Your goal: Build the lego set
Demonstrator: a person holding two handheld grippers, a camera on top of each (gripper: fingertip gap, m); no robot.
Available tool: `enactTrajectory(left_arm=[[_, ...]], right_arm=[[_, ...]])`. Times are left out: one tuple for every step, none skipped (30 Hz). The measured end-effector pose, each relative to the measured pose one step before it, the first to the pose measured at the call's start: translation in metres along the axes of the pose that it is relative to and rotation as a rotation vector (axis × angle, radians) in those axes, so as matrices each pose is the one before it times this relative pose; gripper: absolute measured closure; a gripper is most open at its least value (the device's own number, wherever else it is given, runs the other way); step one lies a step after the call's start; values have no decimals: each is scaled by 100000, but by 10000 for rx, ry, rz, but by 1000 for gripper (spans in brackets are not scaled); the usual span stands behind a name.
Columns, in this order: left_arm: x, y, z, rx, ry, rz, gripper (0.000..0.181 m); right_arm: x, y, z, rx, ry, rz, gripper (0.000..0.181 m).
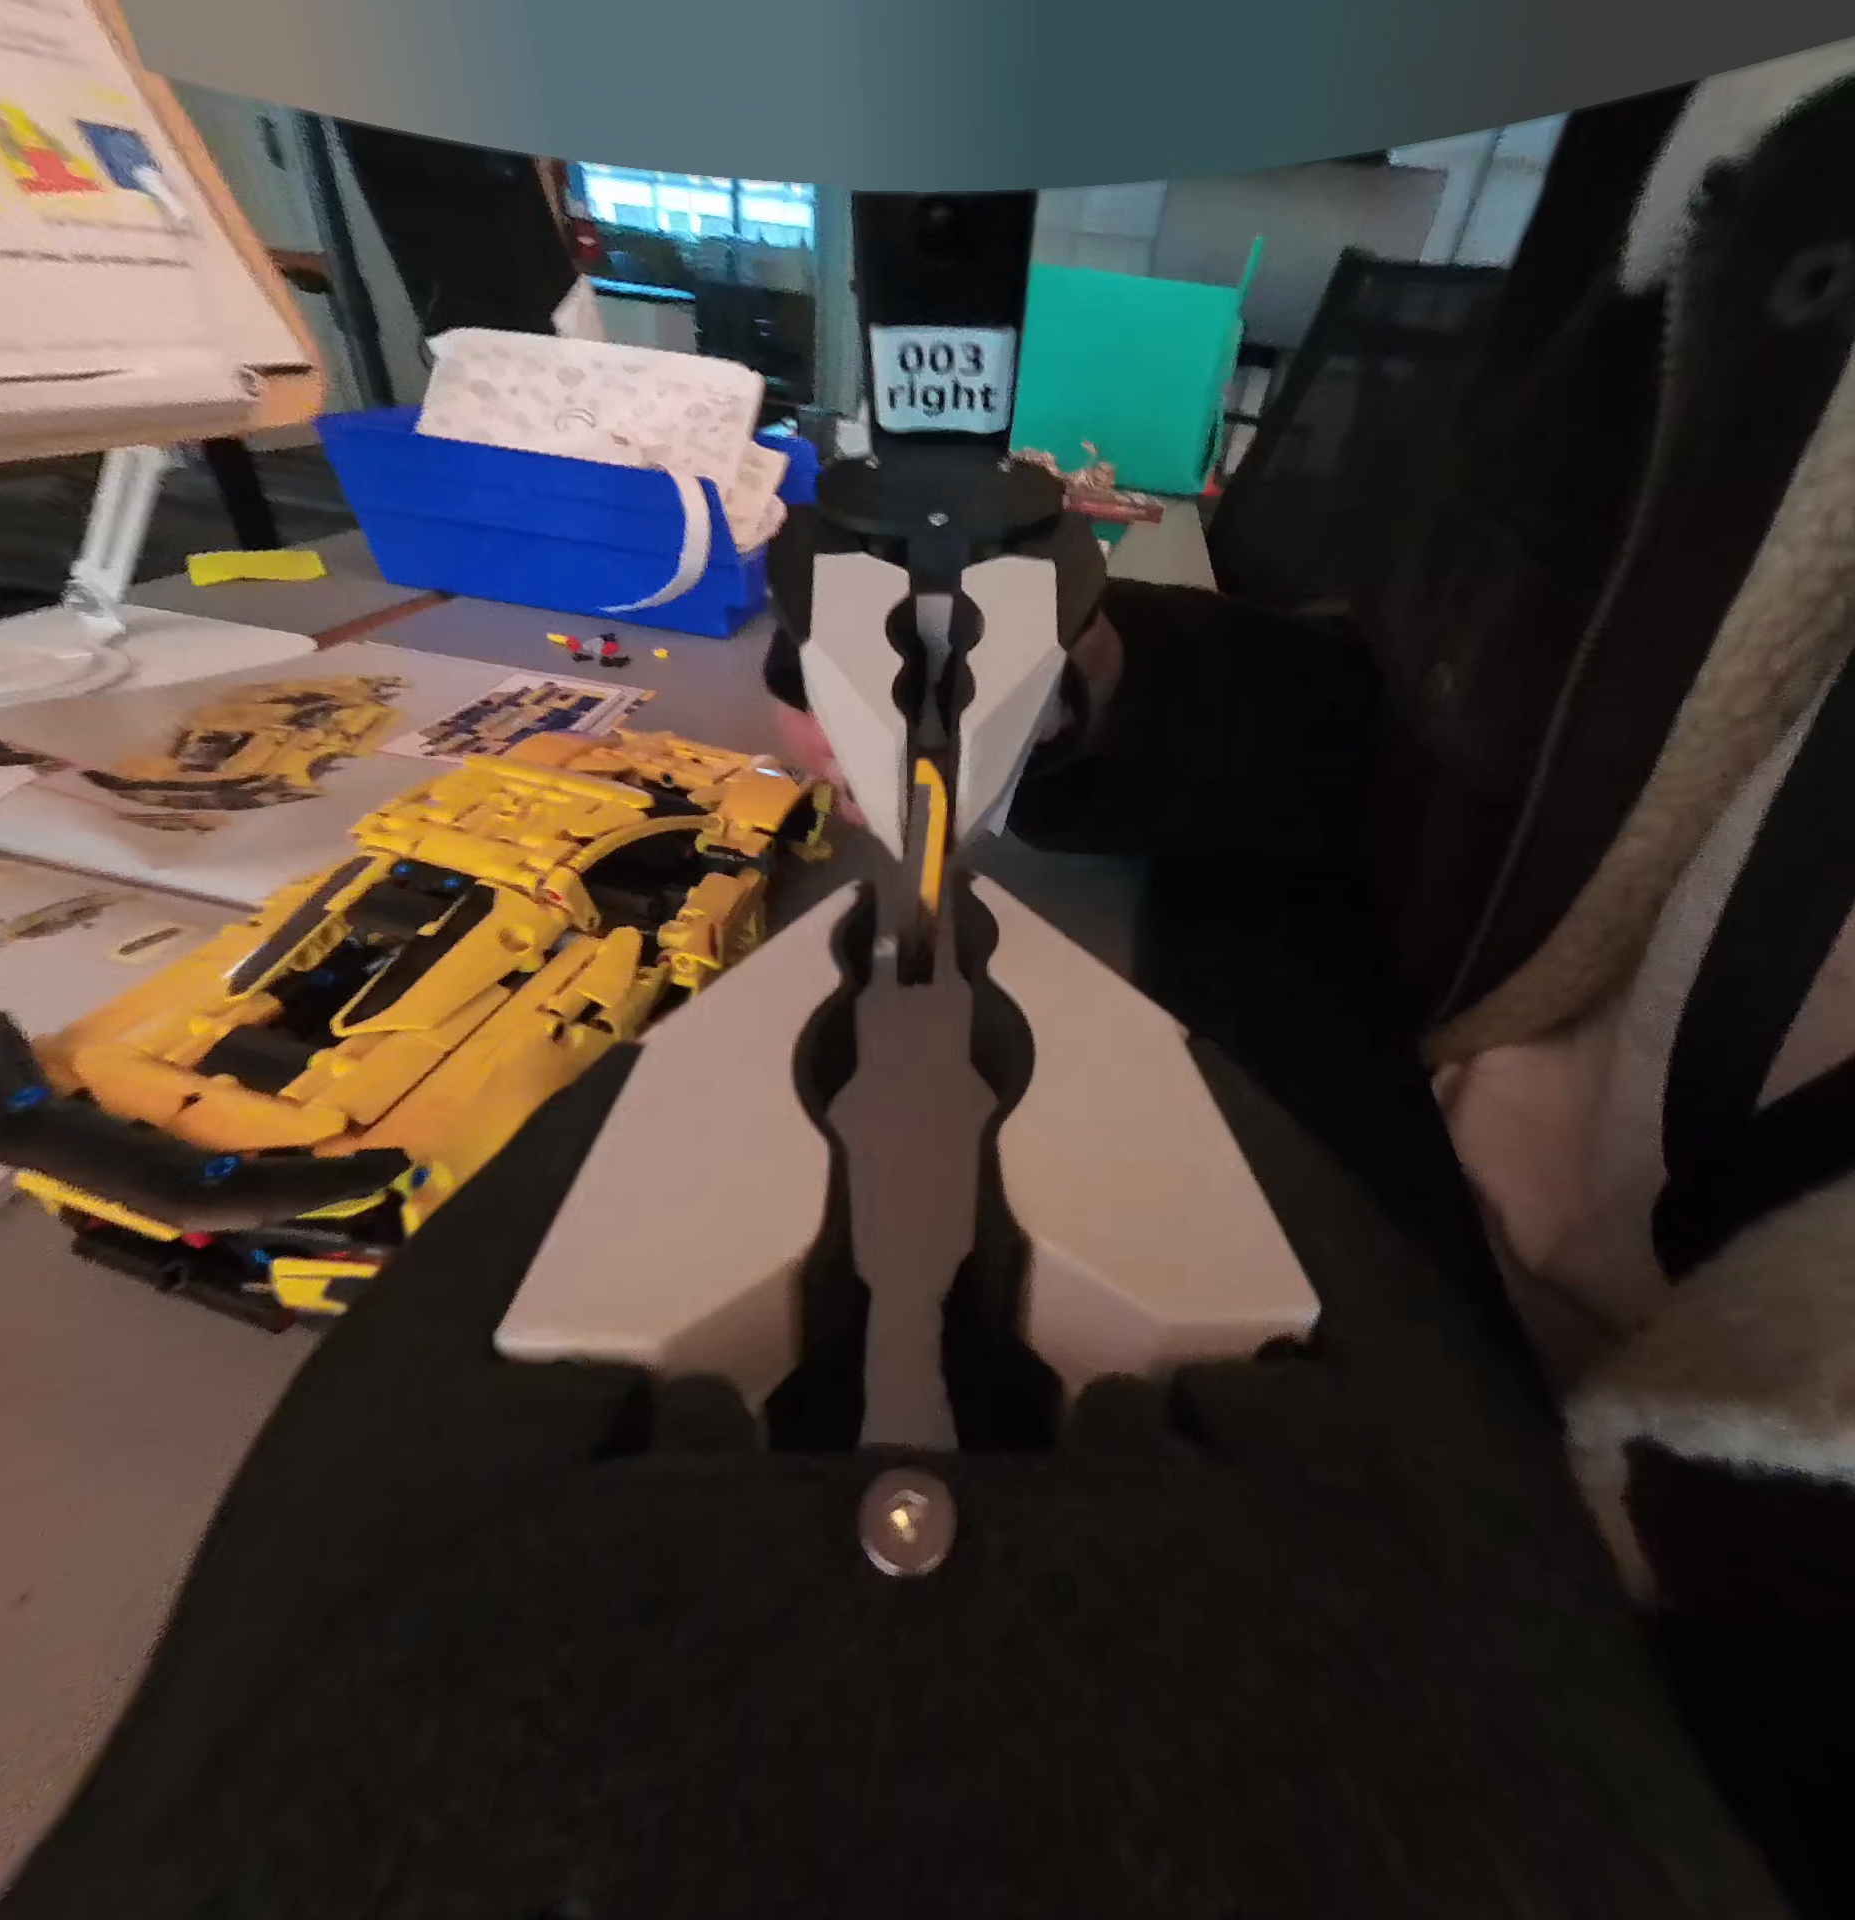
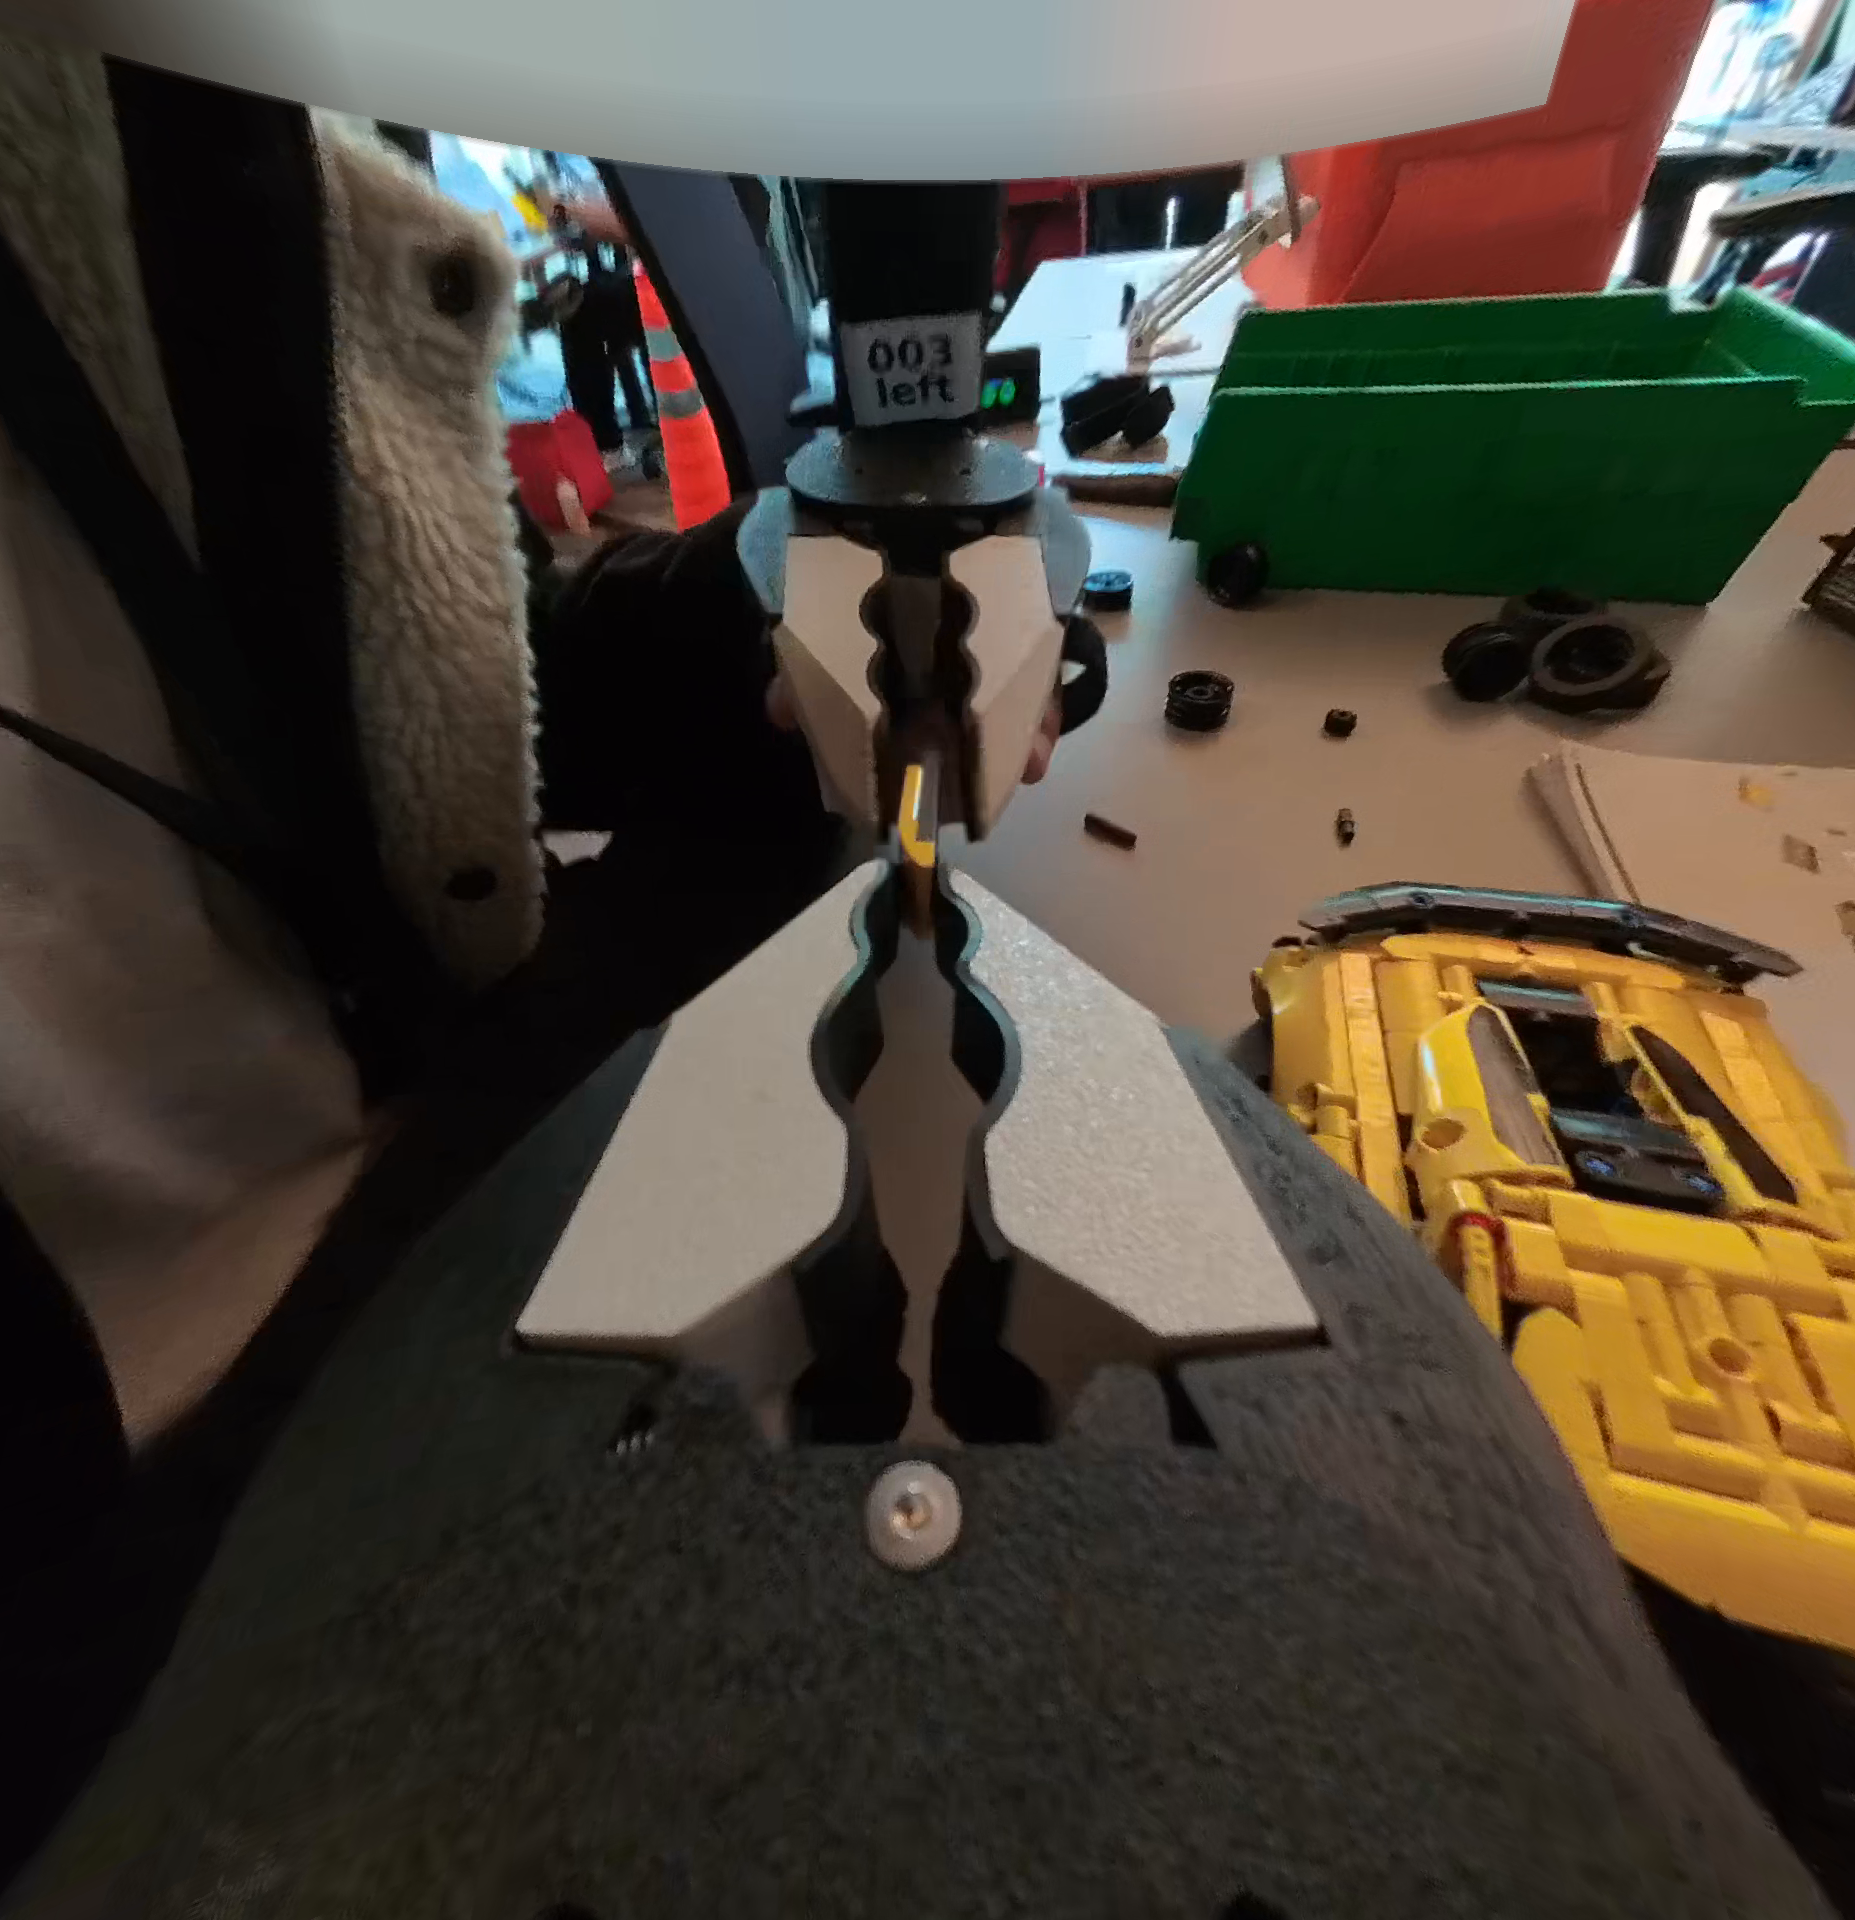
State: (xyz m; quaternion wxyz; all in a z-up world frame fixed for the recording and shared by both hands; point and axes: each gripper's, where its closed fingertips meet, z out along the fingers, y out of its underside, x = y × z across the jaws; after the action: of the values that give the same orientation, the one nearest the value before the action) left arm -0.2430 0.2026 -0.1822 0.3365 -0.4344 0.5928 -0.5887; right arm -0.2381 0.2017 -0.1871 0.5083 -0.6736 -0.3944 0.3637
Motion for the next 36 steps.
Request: enactTrajectory(left_arm=[[-96, -550, -298, 318, 2, -137, 164], [67, -455, -239, 269, 91, -92, 164], [0, -197, -115, 116, 28, -34, 164], [-72, 35, -8, -11, -44, 12, 165], [-19, 85, 48, -44, -25, 17, 164], [11, 43, 64, -21, -7, 13, 164], [-36, -49, 28, 23, -42, 9, 164], [-52, -76, -7, 52, -31, -24, 165], [57, -85, -17, 56, 51, -53, 168], [131, -115, -8, 66, 83, -45, 170], [76, -121, -3, 73, 42, -17, 173], [-12, -80, 0, 60, -29, 1, 175], [-114, -61, 12, 42, -79, -16, 175], [-135, -77, -8, 53, -72, -63, 174], [-155, -92, -29, 78, -34, -131, 175], [-137, -90, -47, 82, 17, -203, 175], [-150, -88, -46, 80, 30, -259, 175], [-169, -28, -40, 63, 42, -300, 175], [-168, -15, -14, 53, 29, -324, 176], [-304, -60, -1, 74, -72, -300, 176], [-325, -43, 21, 83, -98, -287, 176], [-21, -3, 70, 59, 96, -305, 176], [174, -31, 93, 46, 168, -228, 175], [94, -167, 79, 112, 29, -72, 176], [128, -181, 64, 135, 20, 9, 176], [103, 8, 91, 7, 18, 25, 176], [-55, 130, 113, -68, -67, 37, 176], [10, 125, 105, -65, -34, 52, 176], [83, 130, 117, -82, 6, 74, 176], [46, 53, 91, -31, -30, 66, 176], [42, -1, 65, 7, -5, 19, 176], [42, 10, 36, -6, 25, -20, 176], [-23, 41, 29, -29, -15, -13, 176], [-50, 47, 50, -37, -45, 18, 176], [-72, 85, 112, -60, -88, 45, 176], [-92, 168, 158, -121, -121, 101, 175]], right_arm=[[253, -478, -466, 327, 15, 250, 175], [35, -449, -355, 289, -89, 184, 175], [59, -299, -214, 195, -31, 151, 175], [23, -259, -109, 187, -32, 91, 175], [-88, -240, -52, 183, -101, 126, 175], [-36, -143, -5, 124, -85, 190, 175], [37, -24, 16, 76, -67, 264, 175], [-48, -17, 55, 79, -130, 292, 175], [-63, -108, 79, 160, -138, 252, 175], [-44, -55, 109, 131, -114, 168, 175], [29, -24, 73, 95, -40, 101, 175], [47, -60, 25, 83, -27, 101, 175], [125, -114, -26, 89, 18, 140, 175], [129, -91, 4, 70, 36, 130, 175], [154, -96, 11, 88, 70, 111, 175], [111, -128, 40, 129, 37, 123, 175], [142, -138, 57, 143, 45, 133, 174], [163, -117, 57, 137, 53, 106, 174], [101, -175, 87, 183, -5, 121, 171], [43, -179, 174, 204, -60, 195, 166], [156, -102, 232, 160, 13, 249, 159], [237, 14, 274, 101, 65, 221, 158], [125, 260, 328, -35, 4, 135, 160], [159, 188, 265, -15, 68, 92, 164], [-151, 46, 223, 64, -114, 66, 168], [-384, -200, 72, 146, -253, 136, 169], [-81, -340, -61, 214, -65, 182, 170], [44, -148, -92, 97, 0, 100, 172], [-93, -16, -36, 14, -66, 55, 173], [41, 68, -27, -52, 56, 41, 174], [21, -17, -41, -2, 47, -46, 175], [-56, 21, -37, -27, 5, -15, 175], [40, 46, -51, -46, 43, 65, 175], [45, 62, -64, -65, 42, 134, 175], [88, 59, -131, -100, 90, 53, 175], [132, 105, -203, -102, 191, -117, 175]])
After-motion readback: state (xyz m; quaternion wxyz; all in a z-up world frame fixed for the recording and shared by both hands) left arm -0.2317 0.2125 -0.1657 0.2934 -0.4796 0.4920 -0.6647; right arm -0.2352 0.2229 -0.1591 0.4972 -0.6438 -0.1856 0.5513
